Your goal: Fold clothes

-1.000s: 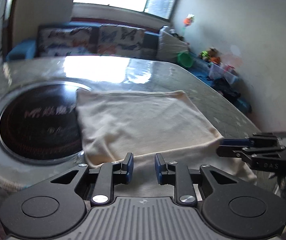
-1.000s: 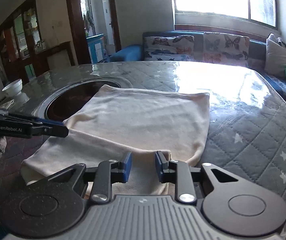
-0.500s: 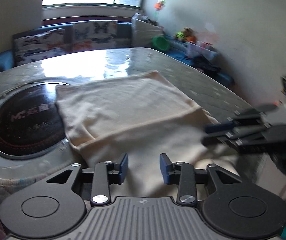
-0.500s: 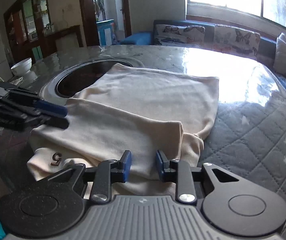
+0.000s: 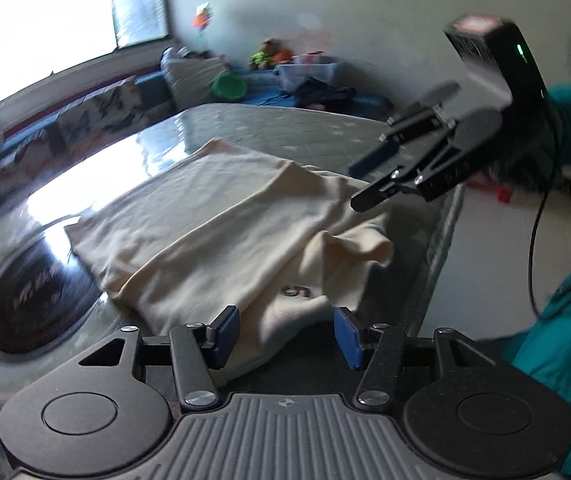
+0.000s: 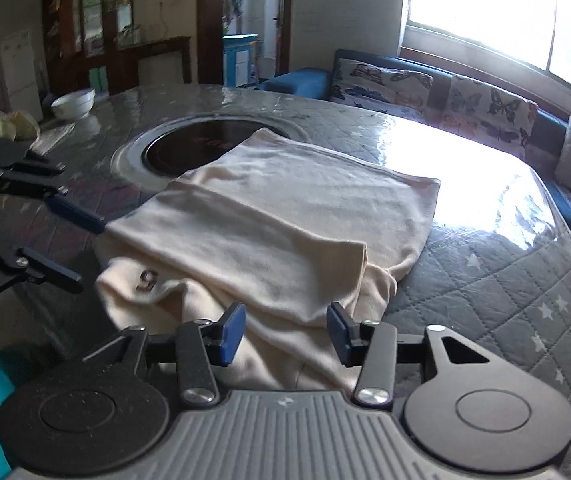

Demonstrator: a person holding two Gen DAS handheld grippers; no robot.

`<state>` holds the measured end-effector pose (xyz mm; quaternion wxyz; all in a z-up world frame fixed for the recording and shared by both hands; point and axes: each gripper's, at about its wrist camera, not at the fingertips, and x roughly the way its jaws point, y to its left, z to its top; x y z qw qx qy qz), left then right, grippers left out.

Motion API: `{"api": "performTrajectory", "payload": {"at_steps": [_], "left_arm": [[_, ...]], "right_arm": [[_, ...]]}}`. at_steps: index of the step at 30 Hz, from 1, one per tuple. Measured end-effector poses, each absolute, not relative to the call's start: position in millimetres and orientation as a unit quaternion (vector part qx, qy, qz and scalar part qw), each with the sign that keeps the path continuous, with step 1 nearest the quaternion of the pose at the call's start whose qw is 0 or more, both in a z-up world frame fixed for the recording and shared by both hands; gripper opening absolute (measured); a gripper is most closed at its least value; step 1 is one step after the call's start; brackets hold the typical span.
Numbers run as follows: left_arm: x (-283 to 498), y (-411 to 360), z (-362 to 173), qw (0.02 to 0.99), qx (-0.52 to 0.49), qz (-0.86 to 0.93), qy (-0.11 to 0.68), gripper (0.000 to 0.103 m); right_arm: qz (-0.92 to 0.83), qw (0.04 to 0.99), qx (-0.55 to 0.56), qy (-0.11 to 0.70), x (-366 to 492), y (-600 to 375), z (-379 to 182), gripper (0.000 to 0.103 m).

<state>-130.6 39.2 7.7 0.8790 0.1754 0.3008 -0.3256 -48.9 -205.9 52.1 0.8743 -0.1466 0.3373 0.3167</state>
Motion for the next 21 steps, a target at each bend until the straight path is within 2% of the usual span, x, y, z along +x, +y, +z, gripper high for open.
{"api": "performTrajectory", "payload": {"at_steps": [3,6,8,9,13,21], "left_arm": [[-129.4,32.3,0.9,0.878,0.19,-0.33,0.291,0.05],[-127.4,31.0,-2.6,0.879,0.185,-0.332,0.287,0.039],[-125.5,30.9,-3.3,0.883,0.177,-0.33,0.284,0.02],[-124.4,31.5,-2.3,0.885,0.171,-0.329,0.282,0.018],[-112.3,38.4,7.3,0.898,0.132,-0.312,0.279,0.014],[-77.1,51.3,17.4,0.909,0.062,-0.292,0.29,0.013]], "right_arm": [[0.318,0.871,-0.172,0.333,-58.0,-208.7,53.6,0.052],[0.324,0.864,-0.195,0.331,-66.7,-213.7,53.9,0.055],[0.329,0.858,-0.214,0.33,-72.5,-215.5,52.7,0.057],[0.332,0.855,-0.221,0.331,-74.6,-215.7,51.6,0.058],[0.35,0.843,-0.252,0.322,-83.9,-212.3,46.1,0.068],[0.37,0.843,-0.267,0.286,-75.6,-189.5,32.8,0.069]]}}
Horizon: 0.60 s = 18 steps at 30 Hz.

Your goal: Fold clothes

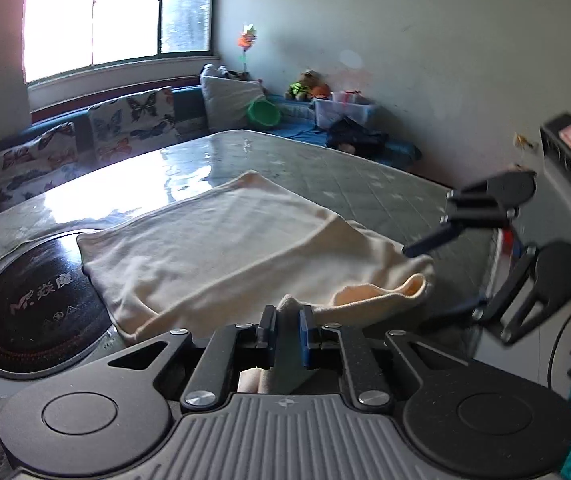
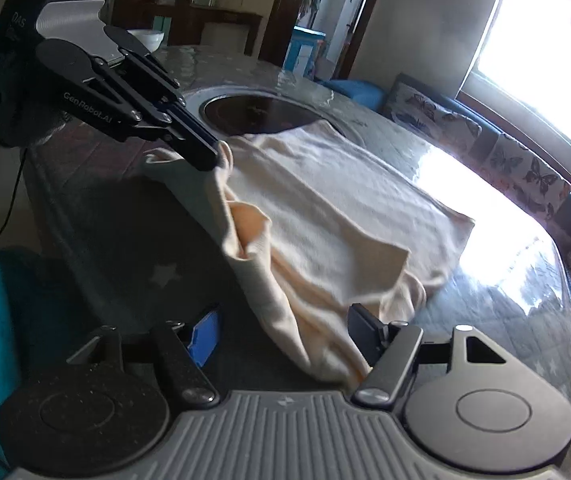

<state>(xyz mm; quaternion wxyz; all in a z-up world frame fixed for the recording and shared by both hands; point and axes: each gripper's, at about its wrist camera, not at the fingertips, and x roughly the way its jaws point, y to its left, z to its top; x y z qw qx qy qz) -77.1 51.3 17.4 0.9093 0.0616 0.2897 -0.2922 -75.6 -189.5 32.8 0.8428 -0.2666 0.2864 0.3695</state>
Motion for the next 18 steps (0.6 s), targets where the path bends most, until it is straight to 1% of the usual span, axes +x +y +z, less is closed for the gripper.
{"api": "performTrajectory", "payload": {"at_steps": [2,3,4,6,7,9,12,13,16,18], "left_arm": [[-71.0,53.3,16.3,0.91,0.053,-0.287,0.296,0.013],[-69.0,54.5,15.4,0.909,0.05,-0.286,0.299,0.013],[-69.0,55.8,14.5,0.908,0.049,-0.287,0.301,0.013],[-72.2,58.6,13.0,0.906,0.05,-0.292,0.304,0.016],[-75.5,59.8,12.5,0.905,0.055,-0.295,0.303,0.019],[-84.0,61.2,10.7,0.903,0.068,-0.297,0.303,0.021],[-95.0,62.1,6.2,0.9,0.087,-0.297,0.305,0.031],[-97.5,61.6,4.3,0.901,0.097,-0.294,0.305,0.037],[-101.1,59.3,-1.1,0.902,0.126,-0.282,0.302,0.043],[-101.2,57.1,-5.2,0.901,0.145,-0.277,0.3,0.043]], "right_arm": [[0.368,0.847,-0.255,0.286,-65.5,-185.2,29.1,0.062],[0.37,0.847,-0.247,0.291,-59.6,-183.4,27.8,0.056],[0.372,0.846,-0.236,0.299,-53.6,-182.5,27.2,0.043],[0.379,0.843,-0.21,0.318,-41.8,-182.6,28.4,0.028],[0.382,0.842,-0.197,0.327,-36.4,-183.3,30.0,0.023],[0.387,0.841,-0.174,0.337,-29.4,-185.8,35.3,0.016],[0.387,0.842,-0.15,0.344,-21.1,-187.9,42.0,0.014],[0.388,0.843,-0.144,0.344,-19.2,-188.3,43.4,0.014],[0.389,0.844,-0.137,0.342,-16.4,-187.1,46.1,0.013],[0.387,0.845,-0.132,0.344,-14.7,-186.6,46.4,0.013]]}}
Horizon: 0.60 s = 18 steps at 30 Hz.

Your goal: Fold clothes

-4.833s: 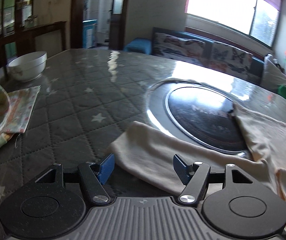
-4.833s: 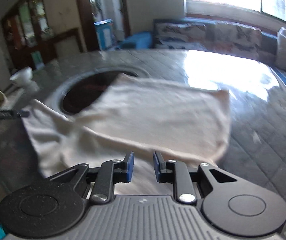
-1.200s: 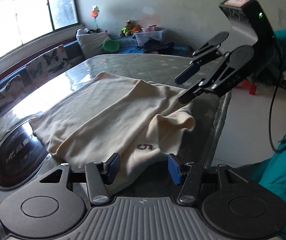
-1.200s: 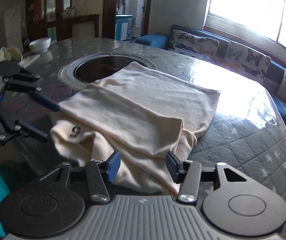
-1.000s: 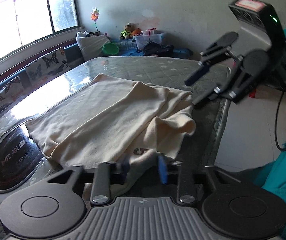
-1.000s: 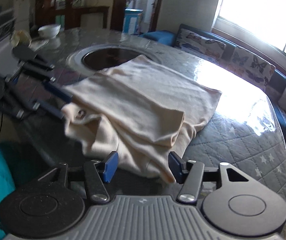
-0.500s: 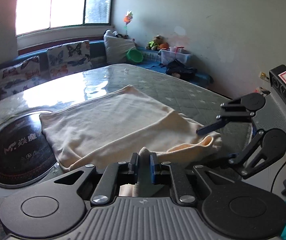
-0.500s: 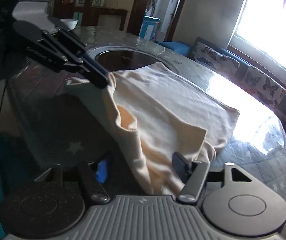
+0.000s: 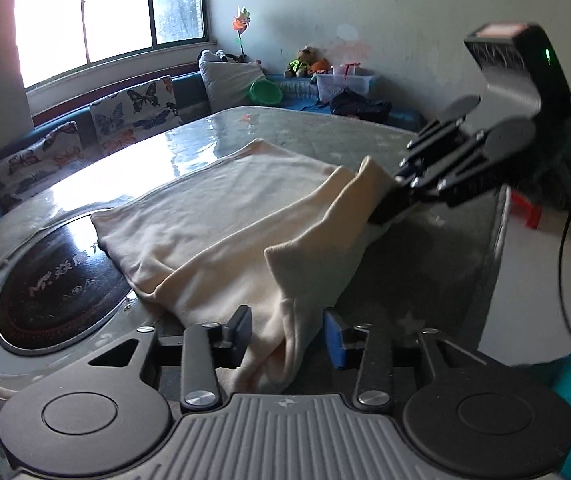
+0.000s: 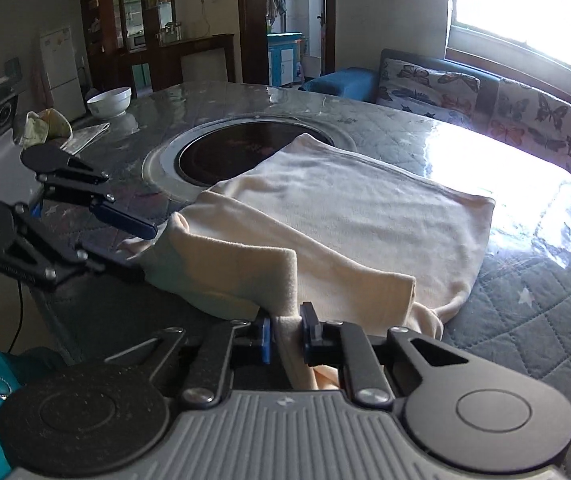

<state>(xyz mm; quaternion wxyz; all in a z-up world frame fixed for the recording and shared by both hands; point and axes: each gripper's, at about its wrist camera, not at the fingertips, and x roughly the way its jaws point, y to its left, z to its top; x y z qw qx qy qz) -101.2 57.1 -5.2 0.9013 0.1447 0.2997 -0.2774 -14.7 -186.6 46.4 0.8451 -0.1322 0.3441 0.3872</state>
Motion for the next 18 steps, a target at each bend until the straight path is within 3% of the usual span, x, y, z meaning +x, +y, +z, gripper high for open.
{"api": "performTrajectory", "payload": {"at_steps": [4,7,9,18], "left_arm": [[-105.8,53.4,-13.3,0.896,0.195,-0.273,0.29,0.042],[-106.6,55.6,-14.6,0.894,0.21,-0.273,0.286,0.015],[-106.4,59.5,-11.0,0.899,0.198,-0.272,0.282,0.009],[-129.2,65.5,16.4,0.904,0.175,-0.285,0.265,0.006]], "right_arm": [[0.382,0.849,-0.126,0.342,-16.1,-186.5,47.4,0.011],[0.377,0.854,-0.121,0.337,-21.5,-187.7,47.5,0.01],[0.376,0.858,-0.117,0.331,-25.0,-188.1,47.9,0.01],[0.388,0.865,-0.109,0.3,-51.6,-196.9,70.9,0.009]]}}
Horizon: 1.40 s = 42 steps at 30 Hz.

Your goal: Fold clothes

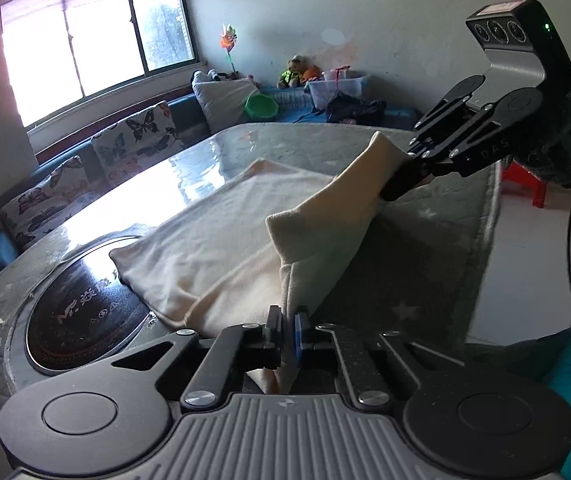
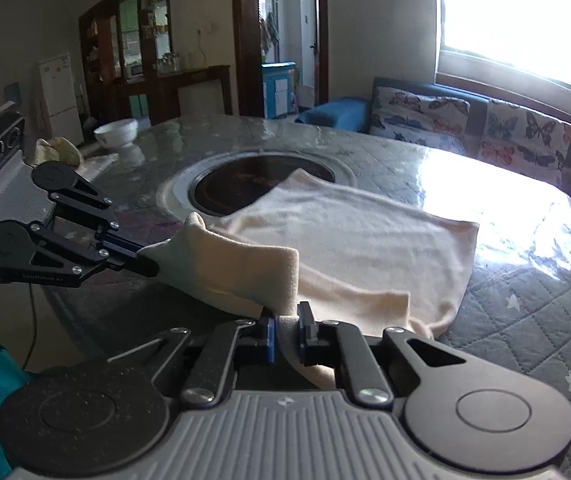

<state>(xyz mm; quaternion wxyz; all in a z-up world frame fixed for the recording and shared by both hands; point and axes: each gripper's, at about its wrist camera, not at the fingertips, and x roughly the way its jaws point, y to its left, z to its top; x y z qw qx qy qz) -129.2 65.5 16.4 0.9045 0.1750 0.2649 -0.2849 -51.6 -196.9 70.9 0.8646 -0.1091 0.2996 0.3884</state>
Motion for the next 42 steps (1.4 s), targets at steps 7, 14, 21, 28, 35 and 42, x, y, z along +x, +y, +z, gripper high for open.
{"api": "performTrajectory", "payload": {"at_steps": [7,14,21,28,35,42], "left_arm": [[-174.6,74.0,48.2,0.898,0.149,-0.32,0.262,0.006],[-167.8,77.6,55.6,0.905,0.138,-0.311,0.256,0.006],[-108.0,80.4,59.5,0.918,0.135,-0.283,0.244,0.006],[-27.5,76.0,41.6,0.924,0.128,-0.236,0.271,0.007],[21.9,62.3,-3.3,0.928,0.137,-0.172,0.302,0.007],[31.1,59.5,-13.3,0.929,0.143,-0.145,0.31,0.011]], "right_arm": [[0.412,0.854,-0.11,0.3,-101.6,-207.6,97.0,0.009],[0.422,0.847,-0.118,0.303,-111.8,-208.2,111.5,0.009],[0.415,0.85,-0.13,0.296,-55.8,-196.2,119.4,0.009],[0.397,0.855,-0.138,0.305,20.0,-173.5,108.3,0.009],[0.35,0.868,-0.137,0.324,73.1,-147.1,62.4,0.009],[0.3,0.885,-0.097,0.342,95.5,-158.8,29.1,0.026]]}}
